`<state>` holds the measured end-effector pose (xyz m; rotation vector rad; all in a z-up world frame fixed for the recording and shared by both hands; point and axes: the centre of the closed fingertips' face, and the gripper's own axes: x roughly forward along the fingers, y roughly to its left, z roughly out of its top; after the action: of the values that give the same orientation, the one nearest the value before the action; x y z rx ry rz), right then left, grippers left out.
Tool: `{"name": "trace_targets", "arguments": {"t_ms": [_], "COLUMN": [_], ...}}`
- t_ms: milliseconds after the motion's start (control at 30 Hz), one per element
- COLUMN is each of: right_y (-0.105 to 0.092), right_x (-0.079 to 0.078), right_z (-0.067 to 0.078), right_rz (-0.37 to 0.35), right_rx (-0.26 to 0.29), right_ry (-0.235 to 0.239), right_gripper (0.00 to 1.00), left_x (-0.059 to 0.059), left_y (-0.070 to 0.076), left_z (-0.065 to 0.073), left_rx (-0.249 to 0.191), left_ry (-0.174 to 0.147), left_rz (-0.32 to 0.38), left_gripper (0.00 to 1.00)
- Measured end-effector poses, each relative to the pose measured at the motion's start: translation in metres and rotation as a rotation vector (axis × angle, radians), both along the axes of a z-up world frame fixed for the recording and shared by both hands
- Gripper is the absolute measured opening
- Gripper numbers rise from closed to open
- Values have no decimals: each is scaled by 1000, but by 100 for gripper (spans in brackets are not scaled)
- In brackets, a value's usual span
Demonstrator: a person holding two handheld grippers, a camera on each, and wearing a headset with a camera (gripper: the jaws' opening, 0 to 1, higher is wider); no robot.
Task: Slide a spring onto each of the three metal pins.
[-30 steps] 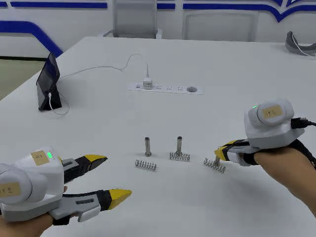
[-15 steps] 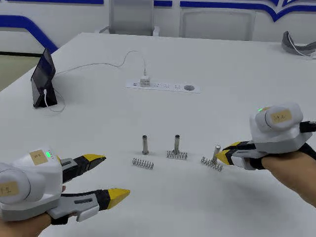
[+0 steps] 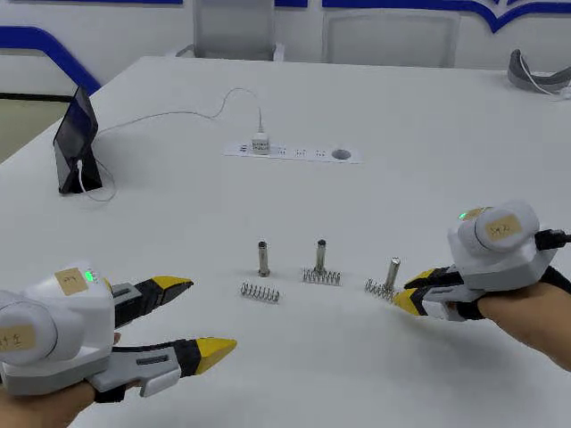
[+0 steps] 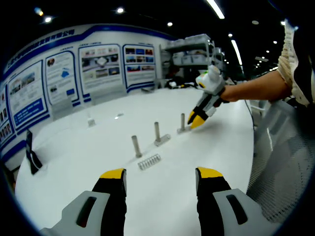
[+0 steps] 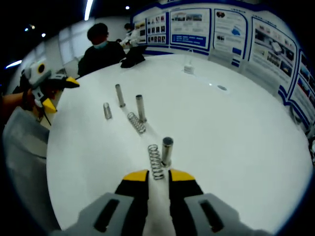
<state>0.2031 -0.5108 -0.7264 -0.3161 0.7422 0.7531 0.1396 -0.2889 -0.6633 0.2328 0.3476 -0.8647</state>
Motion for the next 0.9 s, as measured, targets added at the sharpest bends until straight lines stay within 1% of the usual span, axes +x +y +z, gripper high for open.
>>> {"name": "trace_targets", "arguments": {"t_ms": [100,567,733,900], "right_y": [0,1,1,2], "right_x": [-1,-1,-1,-3], "right_z": [-4,-14,-13,-7], "right_rz": [15,41,45,48], "right_rx": [-5,-5,-4,2], "right_ry": [11,20,12,1], "right_gripper": [17,14,13,12], "left_x": [0,-2,-3,-3], "left_y": [0,2,3,1], "left_z": [0,0,-1,-1], "left_rx": [1,12,17,17], "left_ry": [0,3,5,4], "left_rz": [1,15,18,19], "left_gripper": [57,57,57,57]}}
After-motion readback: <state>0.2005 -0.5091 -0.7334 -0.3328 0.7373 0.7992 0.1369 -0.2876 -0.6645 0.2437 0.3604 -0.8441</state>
